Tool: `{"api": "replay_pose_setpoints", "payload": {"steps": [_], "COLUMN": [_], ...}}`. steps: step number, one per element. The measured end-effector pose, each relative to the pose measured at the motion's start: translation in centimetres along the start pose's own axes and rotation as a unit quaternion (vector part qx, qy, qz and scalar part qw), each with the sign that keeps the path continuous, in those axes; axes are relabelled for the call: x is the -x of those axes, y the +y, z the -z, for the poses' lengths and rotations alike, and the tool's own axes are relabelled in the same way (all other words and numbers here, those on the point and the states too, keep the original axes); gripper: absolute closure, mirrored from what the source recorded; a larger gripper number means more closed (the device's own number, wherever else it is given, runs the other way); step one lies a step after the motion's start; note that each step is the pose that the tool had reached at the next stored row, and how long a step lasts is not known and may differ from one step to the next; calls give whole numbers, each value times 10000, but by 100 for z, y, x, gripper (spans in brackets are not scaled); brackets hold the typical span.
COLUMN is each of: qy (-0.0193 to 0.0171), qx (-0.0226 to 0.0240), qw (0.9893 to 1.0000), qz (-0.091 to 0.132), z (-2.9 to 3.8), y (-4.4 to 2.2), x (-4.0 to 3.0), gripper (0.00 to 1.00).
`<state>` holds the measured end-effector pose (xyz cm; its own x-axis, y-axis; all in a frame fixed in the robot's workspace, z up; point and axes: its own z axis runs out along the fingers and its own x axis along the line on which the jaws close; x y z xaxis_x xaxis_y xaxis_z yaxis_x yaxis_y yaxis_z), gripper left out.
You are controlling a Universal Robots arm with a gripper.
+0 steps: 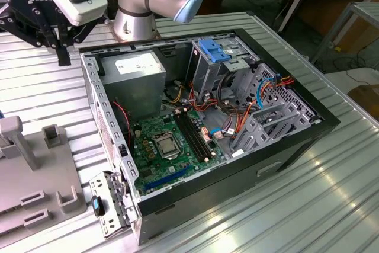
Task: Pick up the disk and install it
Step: 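Reach for the disk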
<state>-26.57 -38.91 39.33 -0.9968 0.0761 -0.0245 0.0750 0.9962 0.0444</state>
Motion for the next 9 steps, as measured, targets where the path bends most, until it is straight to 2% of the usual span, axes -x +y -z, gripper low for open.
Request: {"api": "replay_pose_setpoints", "payload": {"steps": [5, 9], "qy": [0, 0], "qx": [0, 0], "qw": [10000, 10000], "qz": [-1, 0], "z": [3, 5], "y": [1, 31], "x": [-114, -256], "gripper": [89, 89]}}
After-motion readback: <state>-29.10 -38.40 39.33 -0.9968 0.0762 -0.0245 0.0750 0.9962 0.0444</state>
